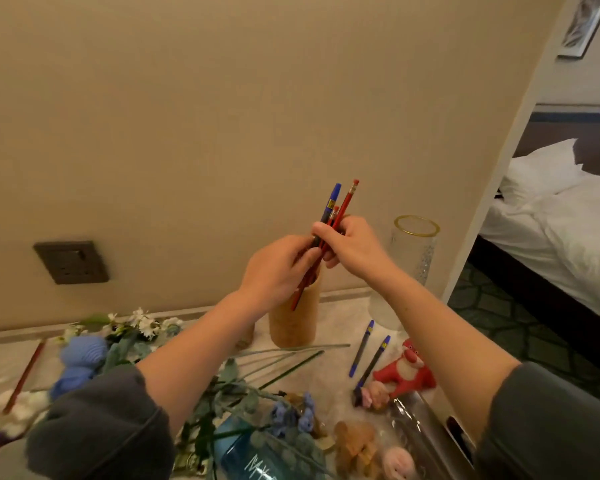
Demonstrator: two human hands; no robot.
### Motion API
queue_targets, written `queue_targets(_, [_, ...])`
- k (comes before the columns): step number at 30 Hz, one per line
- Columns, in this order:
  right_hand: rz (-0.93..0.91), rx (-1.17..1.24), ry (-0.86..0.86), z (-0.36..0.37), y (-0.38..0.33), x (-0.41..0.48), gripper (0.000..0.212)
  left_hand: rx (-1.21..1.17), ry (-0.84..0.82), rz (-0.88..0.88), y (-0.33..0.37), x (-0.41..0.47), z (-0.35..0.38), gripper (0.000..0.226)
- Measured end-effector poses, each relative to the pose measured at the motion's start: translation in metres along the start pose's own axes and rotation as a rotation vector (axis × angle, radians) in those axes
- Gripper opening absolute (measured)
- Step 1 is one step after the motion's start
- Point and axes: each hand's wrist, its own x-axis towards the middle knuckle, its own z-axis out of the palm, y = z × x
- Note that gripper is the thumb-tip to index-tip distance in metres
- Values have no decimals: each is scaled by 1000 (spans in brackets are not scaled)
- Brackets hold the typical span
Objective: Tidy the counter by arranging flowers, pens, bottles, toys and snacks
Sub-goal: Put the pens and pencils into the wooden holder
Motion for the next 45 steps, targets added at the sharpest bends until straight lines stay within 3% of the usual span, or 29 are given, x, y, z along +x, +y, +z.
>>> queue_targets(10, [-73,-125,24,19,-9,25,27,-126,178,-143,-17,9,-10,24])
queue_targets(16, [-223,-186,57,16,-20,34,21,-271,279,-153,-14,20,-12,15])
queue_targets(19, [-172,-227,37,22,-5,35,24,-122,215,-183,-21,14,-6,24])
queue_targets(23, [-9,-295,-127,38,34,24,25,64,38,-264,-39,-10,15,21])
queue_targets(30, [117,-310,-246,43,63,21,21,32,-15,-354,-48,-24,29,21])
queue_targets(38, [121,-163,-198,39,61,18,23,-46,43,-388,-41,-16,31,16])
queue_targets(43, [82,-140,-193,39,58,19,10,2,4,-422,-40,-17,32,23])
queue_targets(45, [88,-108,-190,38,60,18,18,-2,-5,-427,-42,-18,32,25])
